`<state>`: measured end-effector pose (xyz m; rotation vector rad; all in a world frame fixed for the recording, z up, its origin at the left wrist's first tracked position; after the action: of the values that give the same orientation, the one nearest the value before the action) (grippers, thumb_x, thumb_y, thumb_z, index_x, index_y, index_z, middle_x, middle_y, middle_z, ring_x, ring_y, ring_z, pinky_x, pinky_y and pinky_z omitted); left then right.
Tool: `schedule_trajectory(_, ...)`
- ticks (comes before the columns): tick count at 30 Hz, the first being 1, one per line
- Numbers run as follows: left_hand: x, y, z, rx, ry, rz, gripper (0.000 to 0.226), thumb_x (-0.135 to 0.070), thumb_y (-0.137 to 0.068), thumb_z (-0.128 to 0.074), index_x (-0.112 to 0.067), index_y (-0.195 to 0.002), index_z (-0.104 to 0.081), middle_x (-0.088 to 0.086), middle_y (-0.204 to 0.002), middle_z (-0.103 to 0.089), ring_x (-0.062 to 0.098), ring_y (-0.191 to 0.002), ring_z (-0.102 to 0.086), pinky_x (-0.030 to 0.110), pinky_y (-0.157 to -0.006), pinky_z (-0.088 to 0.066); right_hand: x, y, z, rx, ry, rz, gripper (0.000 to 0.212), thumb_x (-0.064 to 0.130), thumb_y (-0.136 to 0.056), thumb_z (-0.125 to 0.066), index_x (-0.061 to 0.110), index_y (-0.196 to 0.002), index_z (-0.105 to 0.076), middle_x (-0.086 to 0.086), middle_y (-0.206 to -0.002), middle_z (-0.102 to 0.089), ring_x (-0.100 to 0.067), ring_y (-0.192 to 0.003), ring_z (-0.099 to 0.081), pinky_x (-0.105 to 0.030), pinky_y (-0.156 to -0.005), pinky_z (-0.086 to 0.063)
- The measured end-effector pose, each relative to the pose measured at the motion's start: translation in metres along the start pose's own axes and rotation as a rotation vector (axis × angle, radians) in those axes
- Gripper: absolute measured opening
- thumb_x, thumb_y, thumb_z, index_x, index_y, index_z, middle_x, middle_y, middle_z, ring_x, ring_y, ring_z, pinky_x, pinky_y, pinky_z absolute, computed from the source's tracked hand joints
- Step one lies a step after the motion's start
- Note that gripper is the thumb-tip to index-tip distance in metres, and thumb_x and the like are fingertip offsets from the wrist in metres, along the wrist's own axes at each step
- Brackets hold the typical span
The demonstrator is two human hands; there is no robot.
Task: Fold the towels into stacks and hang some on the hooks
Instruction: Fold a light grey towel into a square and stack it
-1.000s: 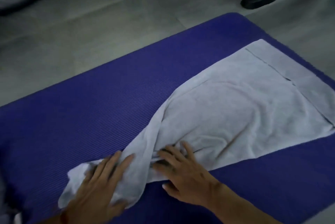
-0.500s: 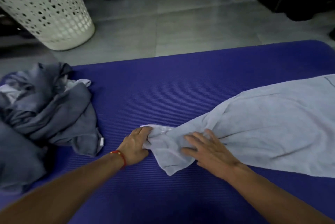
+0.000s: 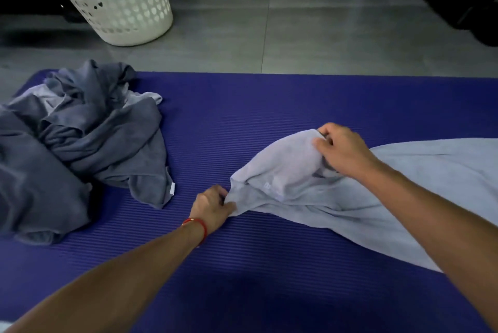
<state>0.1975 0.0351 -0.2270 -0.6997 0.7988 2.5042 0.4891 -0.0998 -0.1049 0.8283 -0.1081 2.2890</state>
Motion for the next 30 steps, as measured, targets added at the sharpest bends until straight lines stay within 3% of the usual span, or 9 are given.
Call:
schedule_trajectory(3,0.002,0.018,0.008,-0.027,0.147,-0.006,0.011,-0.030,-0.091,-0.067,-0.022,-0.085,-0.063,-0.002,-0.082,-0.067,0.010,-0.073,-0.062,0.020,-0.062,-0.047,0.015,-0.025,-0.015,0.114,0.039,0.075,0.013,0.030,-0.097,-0.062,0.017,-0.096,-0.065,0.003,-0.080,-0.064,-0.025,-0.082,-0.060,-0.033,-0.062,-0.042)
schedule_trajectory(6,0.005,0.039,0.027,-0.099,0.389,-0.041,0.012,-0.022,-0.097,-0.063,-0.018,-0.086,-0.060,0.004,-0.081,-0.067,0.009,-0.072,-0.059,0.031,-0.070,-0.048,0.043,-0.061,-0.024,0.048,0.064,0.232,0.008,0.026,-0.099,-0.056,0.021,-0.100,-0.063,0.000,-0.085,-0.067,-0.026,-0.084,-0.062,-0.039,-0.072,-0.049)
schedule_trajectory(12,0.043,0.088,0.036,-0.139,0.758,0.131,0.015,-0.028,-0.100,-0.058,-0.013,-0.099,-0.060,0.013,-0.071,-0.070,0.022,-0.063,-0.063,0.036,-0.063,-0.051,0.121,-0.165,-0.057,0.054,0.080,0.354,0.017,0.023,-0.094,-0.061,0.022,-0.106,-0.073,0.004,-0.094,-0.070,-0.014,-0.089,-0.061,-0.026,-0.074,-0.041)
schedule_trajectory(15,0.070,0.102,0.060,-0.252,0.624,0.218,0.015,-0.030,-0.099,-0.059,-0.015,-0.096,-0.060,0.013,-0.060,-0.064,0.020,-0.048,-0.057,0.026,-0.049,-0.049,0.146,-0.192,-0.096,0.099,0.096,0.351,0.018,0.024,-0.089,-0.066,0.023,-0.102,-0.078,0.005,-0.092,-0.071,-0.013,-0.089,-0.065,-0.028,-0.077,-0.048)
schedule_trajectory(18,0.098,0.099,0.060,-0.161,0.515,0.292,0.014,-0.039,-0.096,-0.064,-0.025,-0.096,-0.064,0.008,-0.071,-0.070,0.017,-0.055,-0.063,0.027,-0.056,-0.052,0.144,-0.198,-0.158,0.145,0.162,0.267,0.023,0.017,-0.088,-0.064,0.025,-0.102,-0.079,-0.002,-0.105,-0.076,-0.024,-0.103,-0.069,-0.037,-0.090,-0.053)
schedule_trajectory(21,0.121,0.101,0.041,-0.011,0.359,0.308,0.005,-0.036,-0.094,-0.068,-0.032,-0.097,-0.066,-0.009,-0.085,-0.073,0.006,-0.073,-0.068,0.028,-0.068,-0.053,0.127,-0.184,-0.201,0.096,0.249,0.165,0.027,0.017,-0.090,-0.058,0.027,-0.110,-0.073,-0.006,-0.122,-0.066,-0.033,-0.123,-0.054,-0.050,-0.103,-0.040)
schedule_trajectory(25,0.132,0.111,0.041,-0.061,0.306,0.300,0.004,-0.030,-0.097,-0.064,-0.032,-0.095,-0.067,-0.007,-0.087,-0.071,0.006,-0.077,-0.067,0.027,-0.068,-0.056,0.129,-0.171,-0.199,-0.029,0.313,0.230,0.023,0.022,-0.097,-0.053,0.024,-0.117,-0.065,-0.008,-0.125,-0.059,-0.032,-0.123,-0.047,-0.050,-0.099,-0.032)
schedule_trajectory(27,0.132,0.111,0.043,-0.081,0.253,0.302,0.004,-0.031,-0.099,-0.061,-0.034,-0.099,-0.063,-0.007,-0.090,-0.070,0.007,-0.078,-0.067,0.021,-0.066,-0.054,0.134,-0.168,-0.186,-0.080,0.305,0.263,0.034,0.017,-0.098,-0.053,0.023,-0.131,-0.057,-0.008,-0.134,-0.054,-0.030,-0.126,-0.046,-0.051,-0.101,-0.031)
schedule_trajectory(30,0.110,0.098,0.065,-0.260,-0.186,0.053,0.020,-0.035,-0.102,-0.051,-0.031,-0.121,-0.057,-0.006,-0.118,-0.061,0.014,-0.104,-0.061,0.023,-0.081,-0.051,0.143,-0.144,-0.188,-0.001,0.332,0.375,0.043,0.023,-0.098,-0.053,0.023,-0.141,-0.049,-0.007,-0.145,-0.043,-0.031,-0.133,-0.040,-0.057,-0.108,-0.030)
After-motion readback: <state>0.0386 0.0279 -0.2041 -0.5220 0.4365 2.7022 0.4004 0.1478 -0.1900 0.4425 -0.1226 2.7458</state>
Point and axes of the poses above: each hand's wrist, its own y-axis away from the middle knuckle, its own z-axis out of the back of the hand, x = y × z, the point moved 9 cm from there along -y, towards the middle knuckle
